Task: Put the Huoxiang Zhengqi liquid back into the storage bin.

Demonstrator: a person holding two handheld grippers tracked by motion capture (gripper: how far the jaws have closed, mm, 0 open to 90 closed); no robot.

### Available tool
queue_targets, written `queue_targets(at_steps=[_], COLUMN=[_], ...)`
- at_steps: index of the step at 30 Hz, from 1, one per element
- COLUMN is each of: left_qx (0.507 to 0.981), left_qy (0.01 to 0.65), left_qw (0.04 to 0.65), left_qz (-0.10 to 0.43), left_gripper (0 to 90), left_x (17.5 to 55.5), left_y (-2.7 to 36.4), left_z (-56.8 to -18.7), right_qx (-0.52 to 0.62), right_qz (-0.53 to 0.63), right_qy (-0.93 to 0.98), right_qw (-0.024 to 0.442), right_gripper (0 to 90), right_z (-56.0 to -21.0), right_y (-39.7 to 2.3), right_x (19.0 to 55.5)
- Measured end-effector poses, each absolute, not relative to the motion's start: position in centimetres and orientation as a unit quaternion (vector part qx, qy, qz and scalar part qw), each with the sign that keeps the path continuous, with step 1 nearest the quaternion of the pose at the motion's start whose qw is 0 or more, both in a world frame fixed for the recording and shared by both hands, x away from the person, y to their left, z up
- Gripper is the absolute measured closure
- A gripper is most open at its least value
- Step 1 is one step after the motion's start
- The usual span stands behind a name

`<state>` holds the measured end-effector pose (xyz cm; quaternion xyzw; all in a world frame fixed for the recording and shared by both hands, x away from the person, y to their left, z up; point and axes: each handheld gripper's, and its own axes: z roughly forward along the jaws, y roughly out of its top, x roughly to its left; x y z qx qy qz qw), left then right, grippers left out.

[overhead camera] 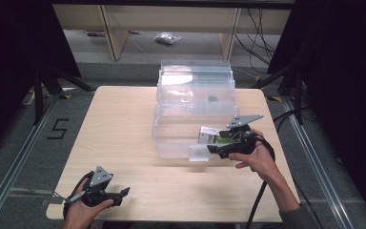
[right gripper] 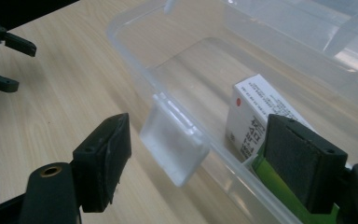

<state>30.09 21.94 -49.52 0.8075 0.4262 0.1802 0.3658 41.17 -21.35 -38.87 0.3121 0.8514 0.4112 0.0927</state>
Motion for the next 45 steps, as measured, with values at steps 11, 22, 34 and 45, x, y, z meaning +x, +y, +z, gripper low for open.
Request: queue_targets(at_steps=[11,22,34,45], left_qx=[0.804,0.808,0.804,0.806], left_qy=[0.429,0.425,0.428,0.425], left_qw=[0.37,0.37,0.375,0.374], left_qz=[0.178,0.175,0.175,0.175], left_gripper=[19.1,19.0,19.1,19.0], left_x=[30.0,30.0,29.9,29.9], left_y=[21.8,21.8,21.7,21.7], left_z=[-49.5,-49.4,-49.4,-49.4], right_qx=[0.311,0.305,0.297,0.301], right_qz=[0.418,0.419,0.428,0.431], right_qy=[0.848,0.85,0.849,0.846], right_qw=[0.094,0.093,0.087,0.091], right_gripper=[24.5,24.7,24.5,23.2], right_z=[-39.8,-40.6,-41.3,-42.0], right_y=[-21.2,-21.2,-21.1,-21.4], right_x=[40.1,39.0,38.1,37.2])
